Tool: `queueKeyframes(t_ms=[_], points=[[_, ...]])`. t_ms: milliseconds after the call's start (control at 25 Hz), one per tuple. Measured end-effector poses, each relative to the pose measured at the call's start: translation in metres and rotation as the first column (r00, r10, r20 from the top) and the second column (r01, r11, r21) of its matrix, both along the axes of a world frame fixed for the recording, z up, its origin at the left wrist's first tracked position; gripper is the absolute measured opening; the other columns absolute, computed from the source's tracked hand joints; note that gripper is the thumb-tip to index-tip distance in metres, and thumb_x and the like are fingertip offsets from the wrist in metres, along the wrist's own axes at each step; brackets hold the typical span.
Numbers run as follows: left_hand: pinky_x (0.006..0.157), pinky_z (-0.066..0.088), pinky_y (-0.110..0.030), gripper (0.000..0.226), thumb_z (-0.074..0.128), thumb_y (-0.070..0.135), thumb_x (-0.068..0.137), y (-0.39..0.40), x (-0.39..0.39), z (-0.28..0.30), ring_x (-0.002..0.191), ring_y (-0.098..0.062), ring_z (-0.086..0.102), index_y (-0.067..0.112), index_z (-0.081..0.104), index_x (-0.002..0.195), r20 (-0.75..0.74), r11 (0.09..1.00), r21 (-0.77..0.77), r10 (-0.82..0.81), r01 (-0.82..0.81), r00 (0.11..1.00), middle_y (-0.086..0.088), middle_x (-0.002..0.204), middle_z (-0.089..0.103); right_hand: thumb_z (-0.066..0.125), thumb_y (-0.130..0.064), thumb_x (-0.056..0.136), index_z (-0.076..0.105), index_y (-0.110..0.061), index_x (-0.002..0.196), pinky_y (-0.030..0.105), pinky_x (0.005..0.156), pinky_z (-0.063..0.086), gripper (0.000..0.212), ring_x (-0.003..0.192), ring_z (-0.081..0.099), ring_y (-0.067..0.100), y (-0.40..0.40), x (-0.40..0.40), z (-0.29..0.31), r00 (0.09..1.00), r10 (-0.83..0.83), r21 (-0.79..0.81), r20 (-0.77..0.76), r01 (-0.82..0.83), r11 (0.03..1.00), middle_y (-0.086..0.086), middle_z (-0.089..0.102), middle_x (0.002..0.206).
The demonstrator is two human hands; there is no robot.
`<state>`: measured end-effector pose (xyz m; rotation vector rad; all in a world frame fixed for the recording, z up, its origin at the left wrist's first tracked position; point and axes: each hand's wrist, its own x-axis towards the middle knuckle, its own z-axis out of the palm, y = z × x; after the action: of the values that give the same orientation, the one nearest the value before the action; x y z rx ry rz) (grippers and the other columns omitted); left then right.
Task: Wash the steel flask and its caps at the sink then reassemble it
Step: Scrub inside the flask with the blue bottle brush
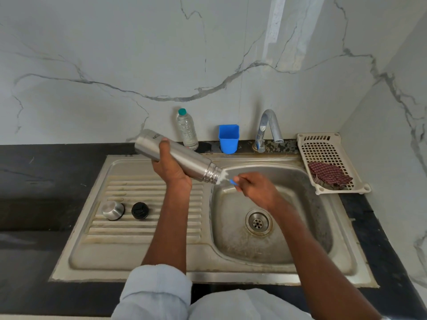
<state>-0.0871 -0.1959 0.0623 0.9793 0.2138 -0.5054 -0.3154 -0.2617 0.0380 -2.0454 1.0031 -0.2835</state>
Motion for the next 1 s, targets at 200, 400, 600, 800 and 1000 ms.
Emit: queueKeyframes(t_ms=[200, 400, 600, 800, 1000], points=[[0.07, 0.065, -0.047, 0.048, 0.081, 0.027, 0.087, 0.009, 0.011, 0.004, 0.078, -0.028, 0.076, 0.013, 0.059, 0.127, 0.015, 0.996, -0.055, 0.065, -0.064, 0.998, -0.012, 0.099, 0.072, 0.051, -0.036, 0.107, 0.064, -0.02, 0.067, 0.032, 0.062, 0.037, 0.045, 0.055, 0.048, 0.011, -0.007, -0.015, -0.014, 0.989, -0.085, 0.056, -0.121, 0.092, 0.994, -0.006, 0.052, 0.054], [0.072, 0.065, -0.048, 0.044, 0.081, 0.025, 0.088, 0.018, 0.026, 0.002, 0.078, -0.029, 0.076, 0.012, 0.062, 0.126, -0.013, 0.991, -0.078, 0.107, -0.108, 0.994, -0.011, 0.097, 0.072, 0.067, -0.034, 0.1, 0.077, -0.022, 0.084, 0.027, 0.058, 0.037, 0.023, 0.051, 0.041, 0.003, 0.003, -0.02, -0.012, 0.989, -0.101, 0.134, 0.113, 0.085, 0.987, -0.012, 0.05, 0.054], [0.074, 0.066, -0.051, 0.046, 0.083, 0.029, 0.086, 0.018, 0.011, -0.005, 0.09, -0.034, 0.076, 0.015, 0.061, 0.124, -0.035, 0.998, 0.002, 0.066, -0.066, 0.997, -0.015, 0.108, 0.072, 0.068, -0.04, 0.098, 0.073, -0.028, 0.078, 0.026, 0.062, 0.043, 0.024, 0.053, 0.051, -0.002, 0.017, 0.001, -0.001, 1.0, -0.009, -0.057, 0.003, 0.009, 0.998, -0.026, 0.058, 0.055], [0.075, 0.066, -0.052, 0.045, 0.082, 0.029, 0.086, 0.022, 0.018, -0.005, 0.094, -0.037, 0.077, 0.016, 0.061, 0.123, -0.031, 0.997, -0.04, 0.07, -0.071, 0.997, -0.014, 0.106, 0.072, 0.056, -0.037, 0.103, 0.065, -0.023, 0.071, 0.036, 0.071, 0.048, 0.036, 0.063, 0.055, 0.01, 0.008, -0.006, -0.005, 0.995, -0.037, -0.023, -0.09, 0.035, 0.999, -0.014, 0.059, 0.058], [0.076, 0.066, -0.052, 0.045, 0.08, 0.033, 0.088, 0.02, 0.007, -0.006, 0.094, -0.035, 0.077, 0.016, 0.06, 0.124, -0.067, 1.0, -0.009, 0.005, -0.006, 0.998, -0.015, 0.11, 0.073, 0.051, -0.04, 0.106, 0.071, -0.022, 0.077, 0.034, 0.068, 0.043, 0.04, 0.067, 0.056, 0.015, 0.026, 0.017, 0.012, 0.994, -0.095, -0.035, -0.055, 0.093, 0.995, -0.007, 0.058, 0.064]])
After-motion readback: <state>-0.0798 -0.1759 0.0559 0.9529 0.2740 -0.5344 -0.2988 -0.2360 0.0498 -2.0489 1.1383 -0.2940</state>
